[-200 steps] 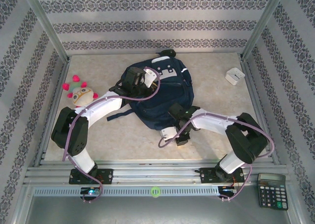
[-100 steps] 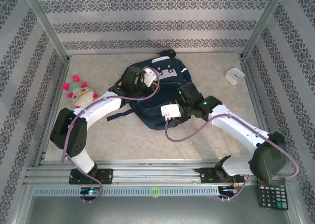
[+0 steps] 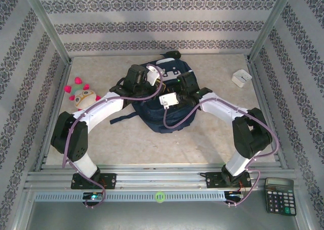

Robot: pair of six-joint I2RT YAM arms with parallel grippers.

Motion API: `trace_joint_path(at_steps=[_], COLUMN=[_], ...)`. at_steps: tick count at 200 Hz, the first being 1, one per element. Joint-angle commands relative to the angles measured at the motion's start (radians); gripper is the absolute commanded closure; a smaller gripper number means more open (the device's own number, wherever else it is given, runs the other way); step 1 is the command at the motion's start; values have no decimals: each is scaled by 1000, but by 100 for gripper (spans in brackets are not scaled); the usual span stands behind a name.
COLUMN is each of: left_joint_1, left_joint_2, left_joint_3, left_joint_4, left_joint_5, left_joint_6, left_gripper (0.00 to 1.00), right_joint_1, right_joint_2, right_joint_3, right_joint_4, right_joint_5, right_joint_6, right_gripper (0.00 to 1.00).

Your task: Pack the student bag

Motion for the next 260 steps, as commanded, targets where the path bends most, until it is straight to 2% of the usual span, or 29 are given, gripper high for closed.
trace_joint_path(at_steps=[1,23,61,83,114,142,157,170,181,201,233,260], left_joint_1=[18,22,23,27,69,126,156,159,161,162,162,167], left_joint_2=[-53,-50,-49,-68,-113,-122,-112,-113,-118,-117,-44,44], left_joint_3=[46,49,40,24,-41,-95,-126,-179,-236,-287,-255,-193], left_joint_4=[53,55,43,10,-20,-115,-161,-151,-111,-97,-233,-303], left_joint_5=[31,26,28,-6,-45,-120,-100,-43,25,75,62,17], left_joint_6=[-21,-19,5,22,-66,-201,-254,-170,-58,169,618,795], left_gripper=[86,86,83,66,43,34,33,32,31,27,27,25], right_joint_1=[-15,-15,3,20,33,42,59,83,84,29,-36,-94], right_joint_2=[-7,-63,-261,-406,-564,-590,-583,-566,-547,-517,-499,-496], right_joint_3=[23,-33,-200,-286,-346,-325,-321,-321,-310,-254,-214,-252], right_joint_4=[99,115,120,64,-43,-121,-141,-155,-137,-145,-152,-158], right_joint_5=[-26,-39,-37,-50,-60,-7,0,22,44,5,-10,-74], right_joint_6=[-1,52,247,377,476,514,512,496,568,824,1297,1628], right_gripper=[36,36,45,46,43,41,40,40,40,35,30,28])
